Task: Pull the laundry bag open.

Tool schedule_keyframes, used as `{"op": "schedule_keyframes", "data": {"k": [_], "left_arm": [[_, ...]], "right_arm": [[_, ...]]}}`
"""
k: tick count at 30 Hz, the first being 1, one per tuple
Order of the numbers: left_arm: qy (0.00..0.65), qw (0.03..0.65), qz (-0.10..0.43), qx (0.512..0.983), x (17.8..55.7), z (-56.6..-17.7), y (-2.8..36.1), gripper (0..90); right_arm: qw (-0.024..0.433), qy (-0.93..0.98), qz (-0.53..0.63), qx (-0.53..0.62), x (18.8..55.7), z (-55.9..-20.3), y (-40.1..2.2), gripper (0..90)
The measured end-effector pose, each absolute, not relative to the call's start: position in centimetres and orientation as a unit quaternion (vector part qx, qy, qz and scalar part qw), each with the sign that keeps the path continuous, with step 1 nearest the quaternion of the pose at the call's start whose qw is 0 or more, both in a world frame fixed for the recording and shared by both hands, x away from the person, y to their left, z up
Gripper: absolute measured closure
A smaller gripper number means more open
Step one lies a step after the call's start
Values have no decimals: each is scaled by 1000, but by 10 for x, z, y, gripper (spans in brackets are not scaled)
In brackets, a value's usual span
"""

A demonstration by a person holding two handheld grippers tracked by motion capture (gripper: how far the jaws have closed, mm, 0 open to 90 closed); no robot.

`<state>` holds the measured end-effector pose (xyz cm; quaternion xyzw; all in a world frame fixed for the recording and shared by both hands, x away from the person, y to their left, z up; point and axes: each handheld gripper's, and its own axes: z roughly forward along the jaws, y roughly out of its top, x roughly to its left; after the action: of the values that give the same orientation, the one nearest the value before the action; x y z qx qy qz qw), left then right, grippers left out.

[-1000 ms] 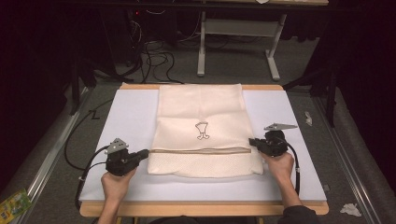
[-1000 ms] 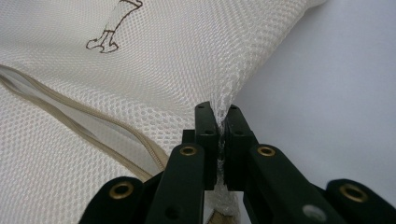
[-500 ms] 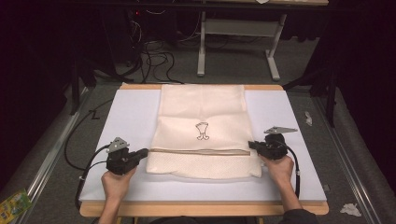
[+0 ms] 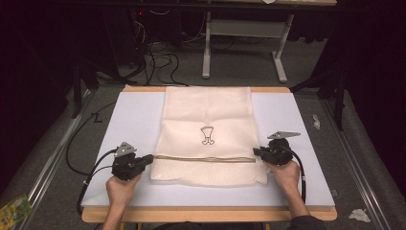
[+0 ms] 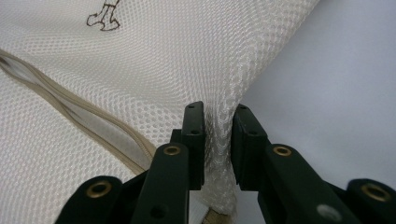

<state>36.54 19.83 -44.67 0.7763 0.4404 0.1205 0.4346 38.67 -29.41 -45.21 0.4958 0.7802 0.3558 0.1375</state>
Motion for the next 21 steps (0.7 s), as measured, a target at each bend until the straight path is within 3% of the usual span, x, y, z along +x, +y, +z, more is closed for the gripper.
{"op": "schedule_keyframes", "data": {"k": [7, 14, 21], "left_arm": [[429, 442, 125, 777, 364, -447, 197, 825], [424, 470, 146, 761, 362, -434, 202, 692], [429, 487, 169, 742, 361, -424, 210, 619]], "right_arm": [[161, 773, 352, 503, 383, -447, -298, 627], [188, 749, 401, 493, 370, -429, -305, 611], [207, 727, 430, 494, 361, -417, -318, 592]]}}
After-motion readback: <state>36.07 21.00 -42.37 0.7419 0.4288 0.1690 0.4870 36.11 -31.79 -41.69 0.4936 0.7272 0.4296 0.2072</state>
